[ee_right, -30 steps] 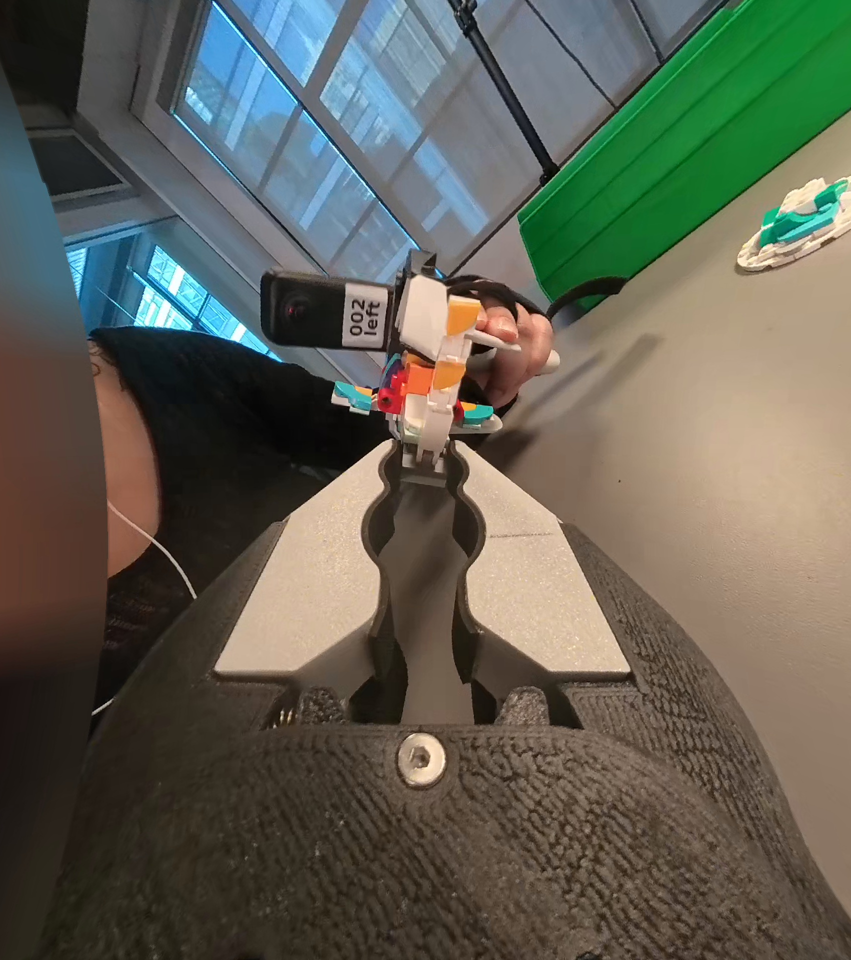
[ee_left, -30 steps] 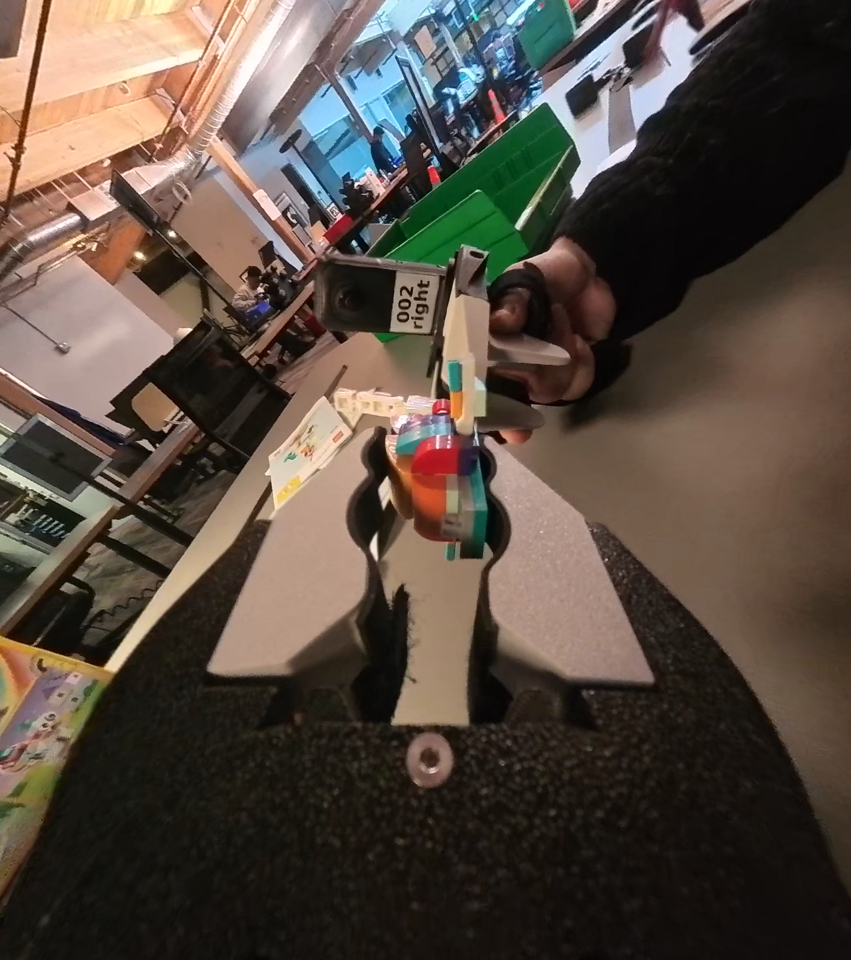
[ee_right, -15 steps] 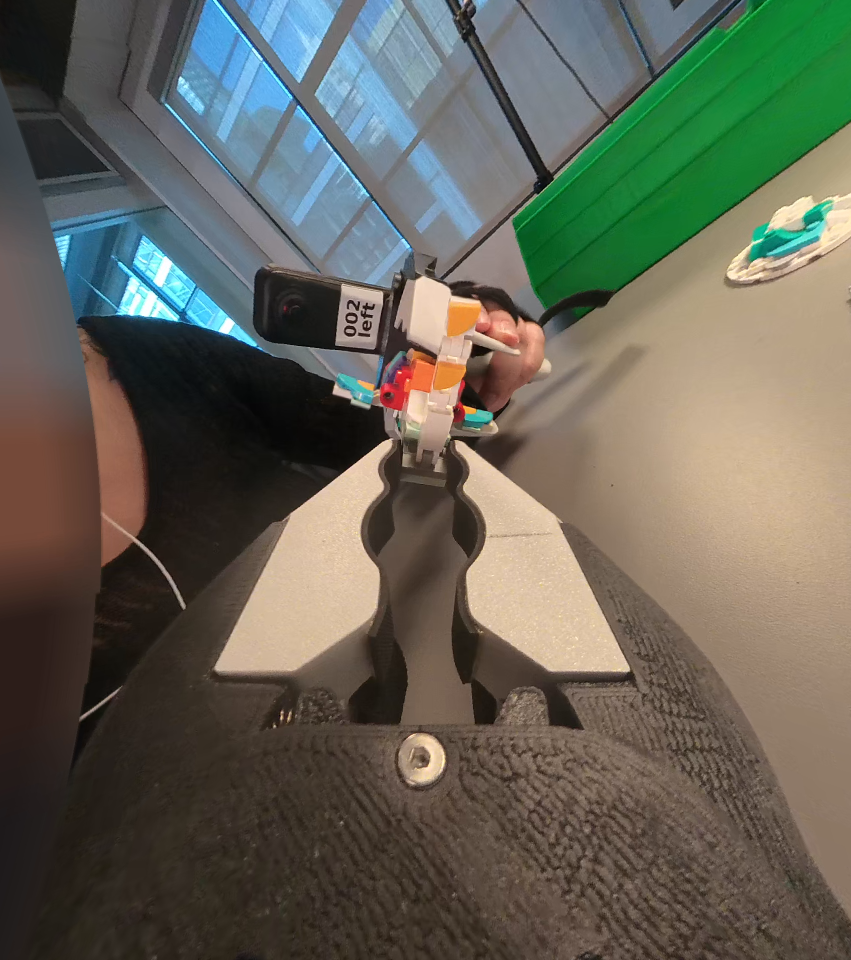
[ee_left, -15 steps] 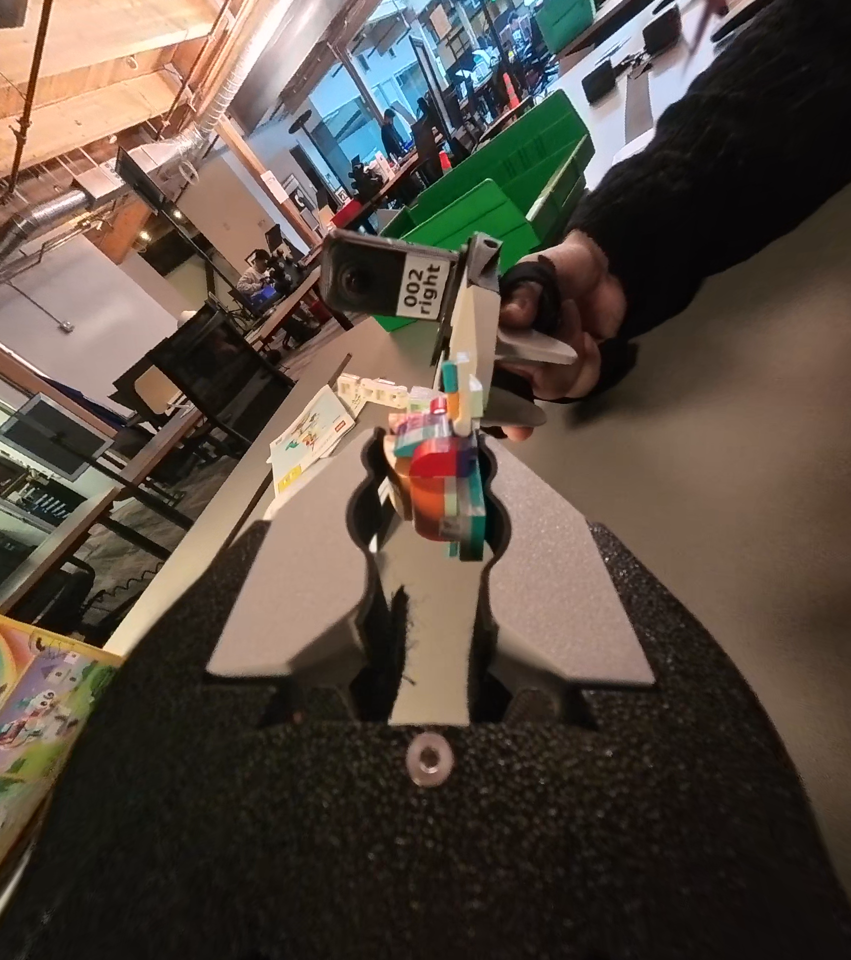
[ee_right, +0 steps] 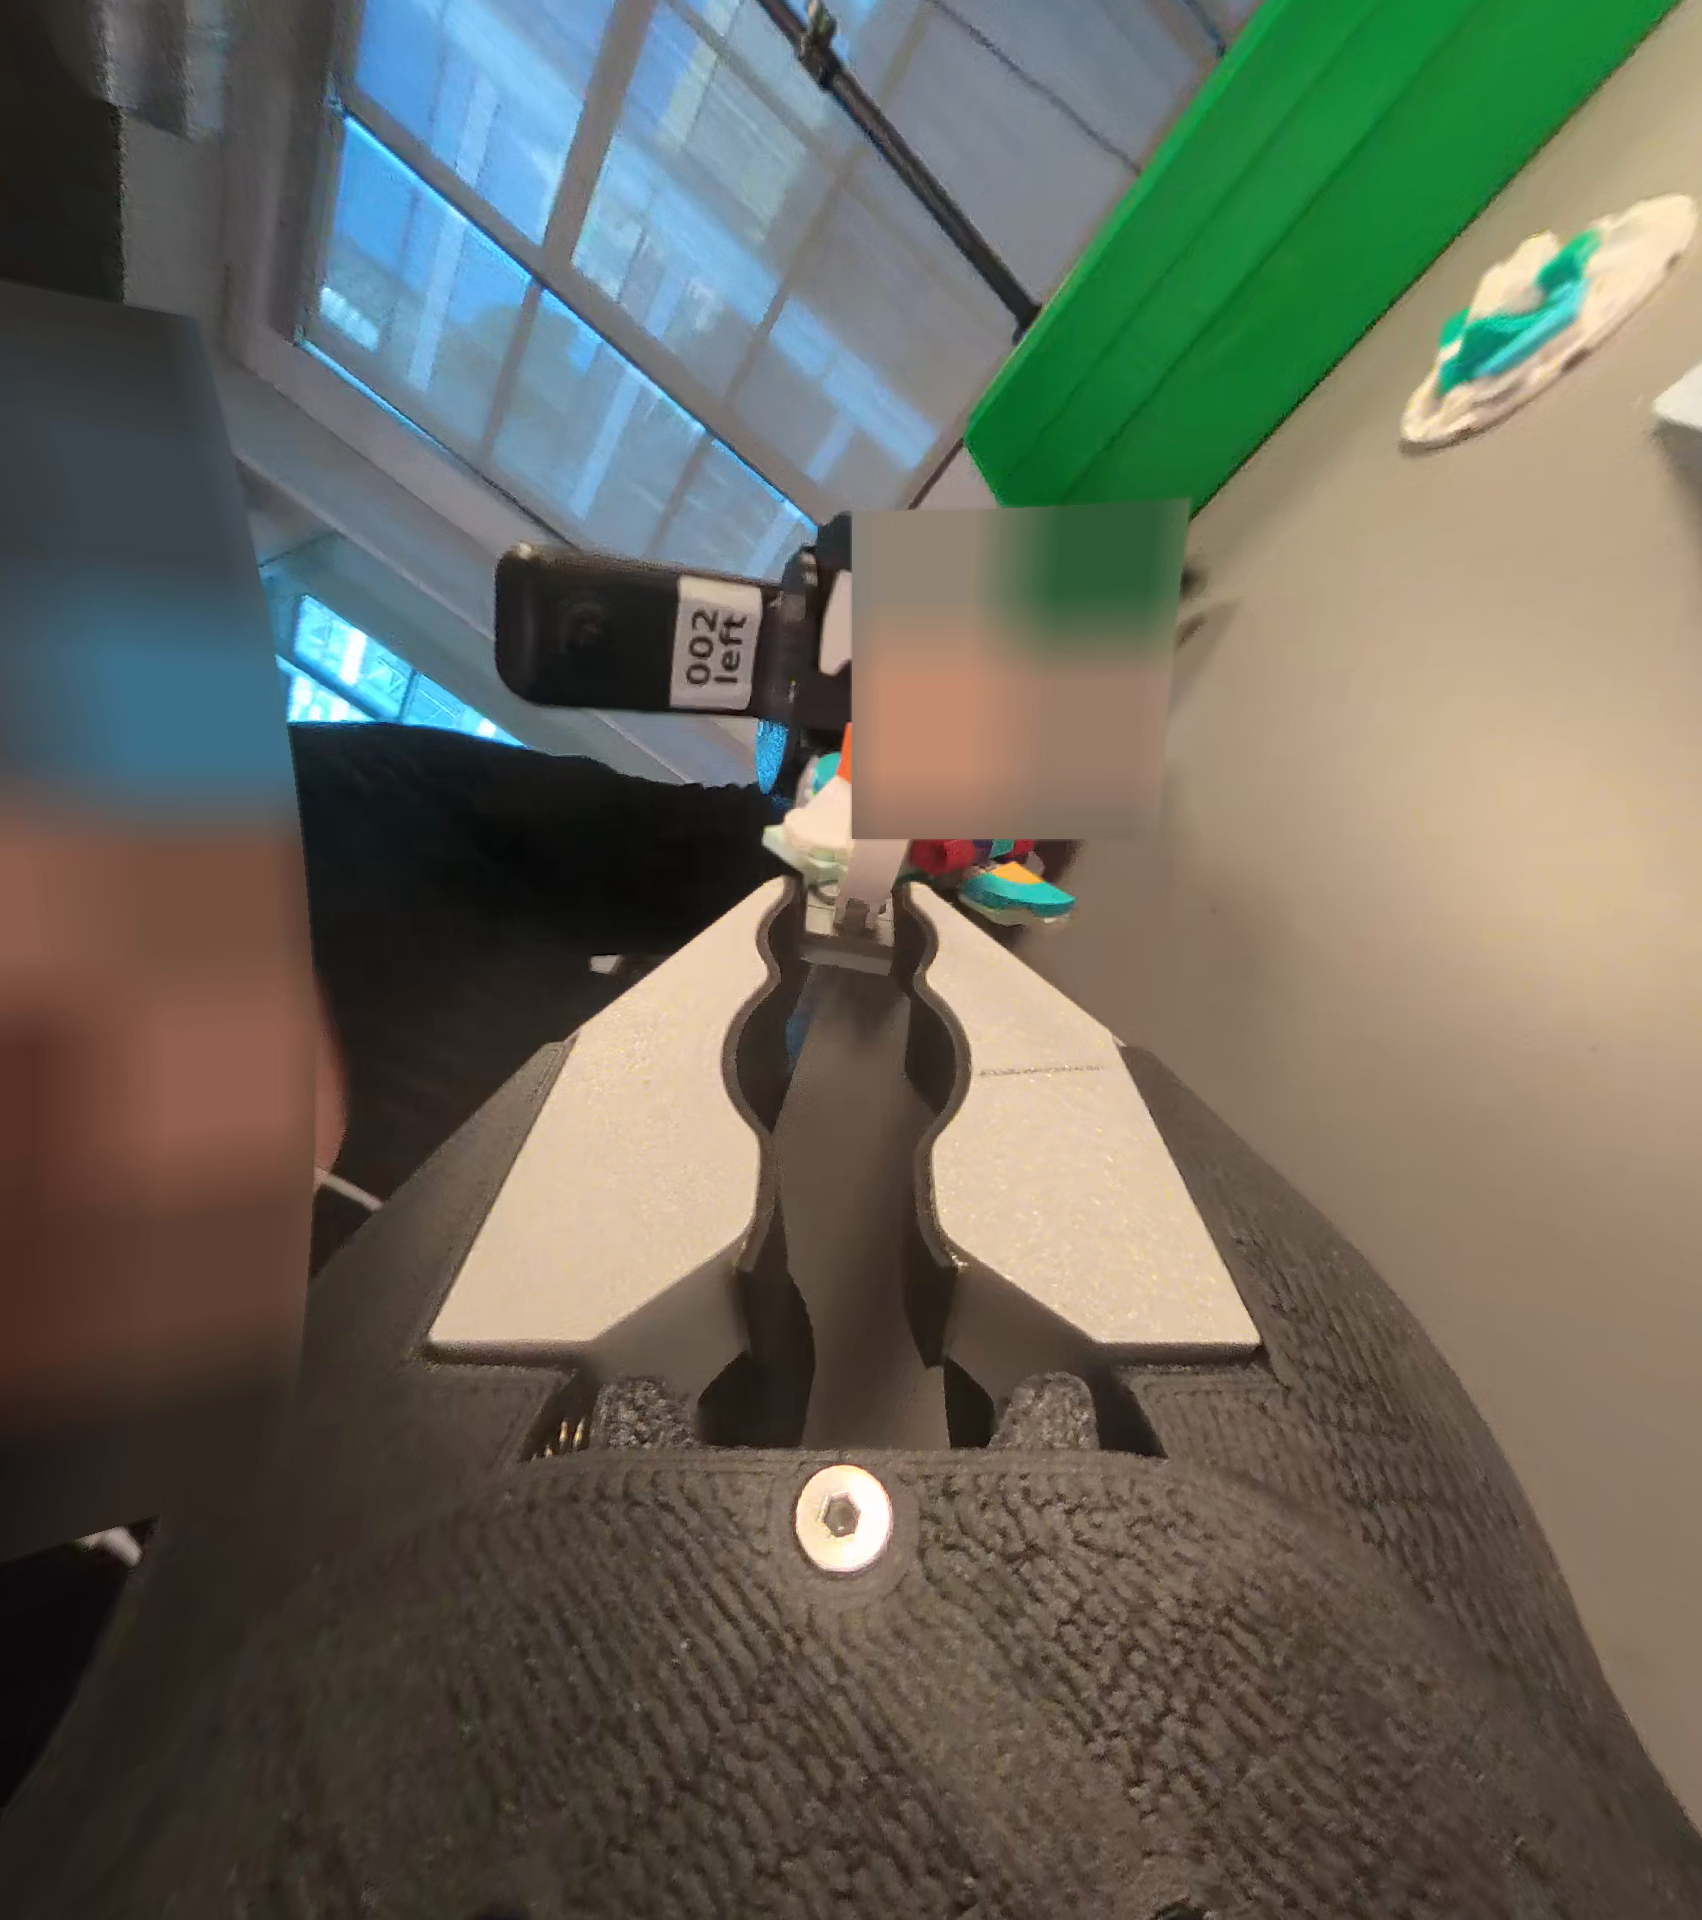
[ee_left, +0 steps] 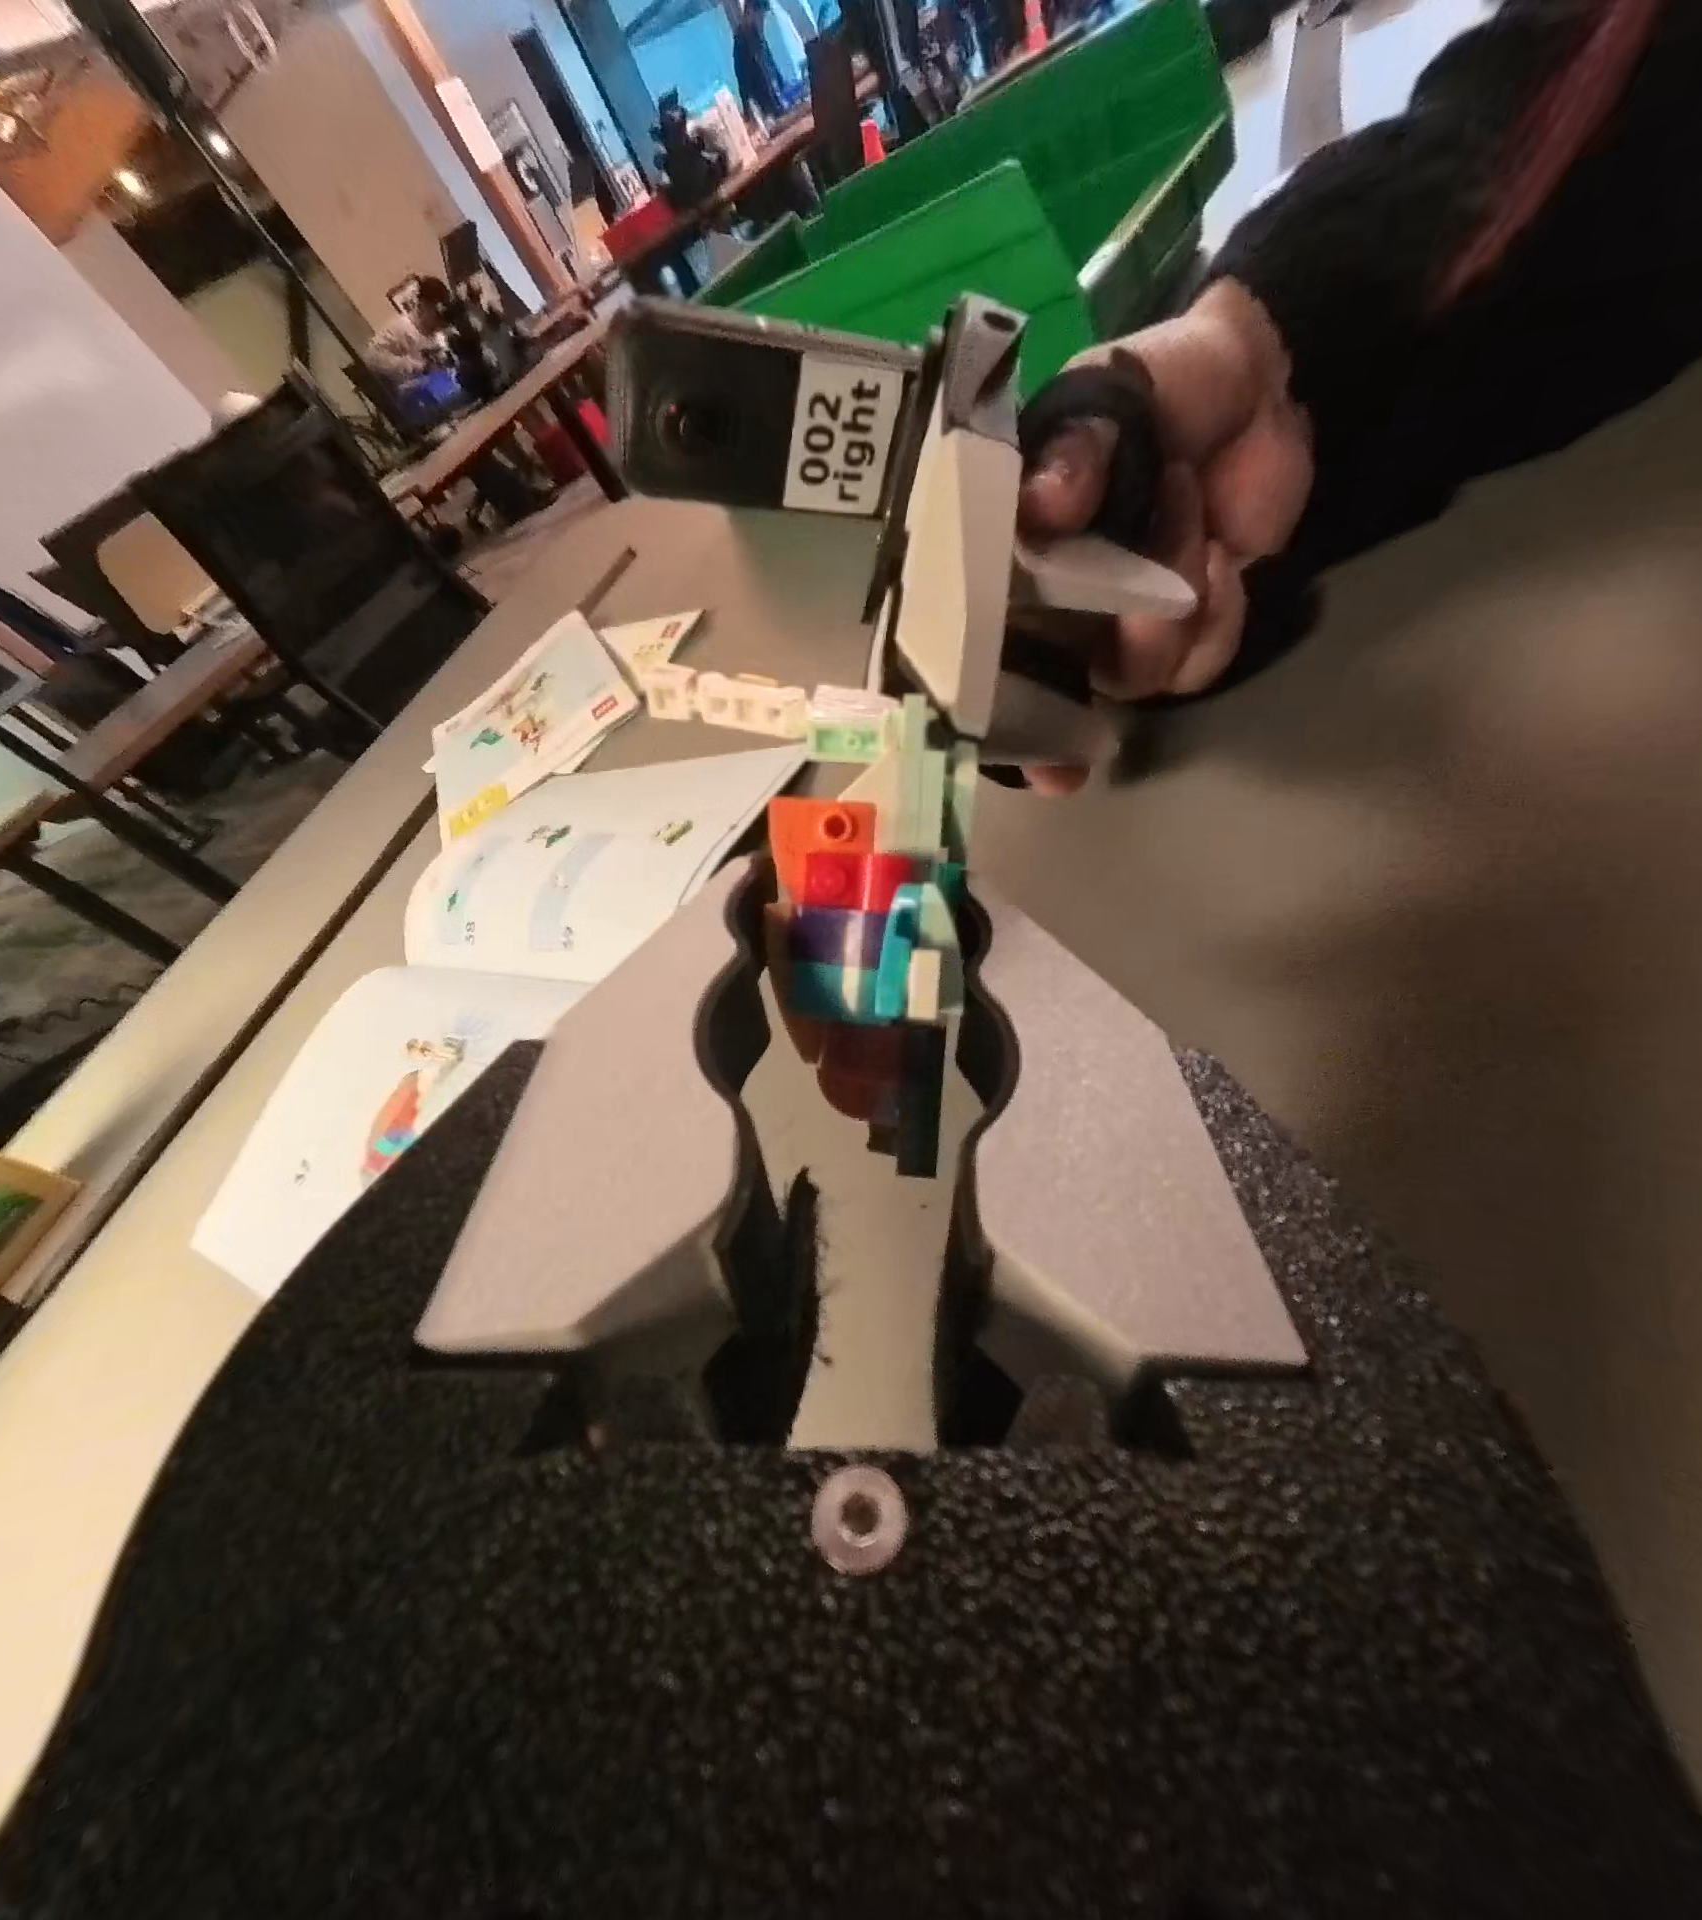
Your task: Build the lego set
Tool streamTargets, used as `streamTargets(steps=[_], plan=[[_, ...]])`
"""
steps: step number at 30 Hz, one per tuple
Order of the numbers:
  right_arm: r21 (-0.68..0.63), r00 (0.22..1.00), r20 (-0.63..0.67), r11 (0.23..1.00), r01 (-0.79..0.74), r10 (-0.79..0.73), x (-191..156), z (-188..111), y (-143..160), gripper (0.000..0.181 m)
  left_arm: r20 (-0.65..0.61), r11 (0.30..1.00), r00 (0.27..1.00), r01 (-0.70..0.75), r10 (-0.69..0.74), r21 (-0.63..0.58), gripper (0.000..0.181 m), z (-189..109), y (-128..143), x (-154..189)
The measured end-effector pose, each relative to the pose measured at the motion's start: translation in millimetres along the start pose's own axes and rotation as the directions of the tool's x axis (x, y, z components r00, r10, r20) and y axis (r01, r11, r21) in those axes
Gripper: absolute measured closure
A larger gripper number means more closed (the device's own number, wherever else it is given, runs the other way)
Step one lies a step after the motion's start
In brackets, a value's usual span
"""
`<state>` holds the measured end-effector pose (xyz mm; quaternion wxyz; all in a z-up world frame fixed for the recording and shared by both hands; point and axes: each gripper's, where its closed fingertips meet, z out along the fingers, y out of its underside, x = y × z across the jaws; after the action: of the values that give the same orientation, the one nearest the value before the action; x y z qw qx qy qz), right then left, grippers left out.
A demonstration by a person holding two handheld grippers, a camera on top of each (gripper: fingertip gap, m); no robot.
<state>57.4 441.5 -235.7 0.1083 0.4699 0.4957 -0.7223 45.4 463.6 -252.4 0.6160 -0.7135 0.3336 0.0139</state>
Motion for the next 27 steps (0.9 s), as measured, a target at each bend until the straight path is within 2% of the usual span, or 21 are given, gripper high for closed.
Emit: streamTargets(steps=[4,9,15,20,23,27], plan=[[0.018,0.997,-0.080,1.000,-0.020,0.021,12,-4,-2,0.166,0.020,0.998,0.999,0.031,-0.030,-0.062,0.151,2,9,-5],[0.019,0.984,-0.176,0.999,0.040,-0.036,21,-4,-3,0.165,0.083,0.963,0.997,0.014,0.009,-0.268,0.151,7,27,-9],[0.029,0.954,-0.293,0.997,0.069,-0.057,34,-7,-5,0.166,0.125,0.915,0.991,0.005,0.050,-0.404,0.151,8,38,-14],[0.019,0.941,-0.333,0.998,0.063,-0.053,39,-8,-3,0.166,0.099,0.908,0.993,-0.018,0.065,-0.419,0.151,9,43,-9],[0.016,0.935,-0.350,0.998,0.062,-0.053,41,-8,-3,0.166,0.086,0.909,0.996,0.019,0.019,-0.417,0.150,10,47,-5],[0.036,0.927,-0.372,0.998,0.054,-0.037,44,-9,-4,0.166,0.054,0.915,0.997,0.075,-0.059,-0.396,0.141,14,48,4]])
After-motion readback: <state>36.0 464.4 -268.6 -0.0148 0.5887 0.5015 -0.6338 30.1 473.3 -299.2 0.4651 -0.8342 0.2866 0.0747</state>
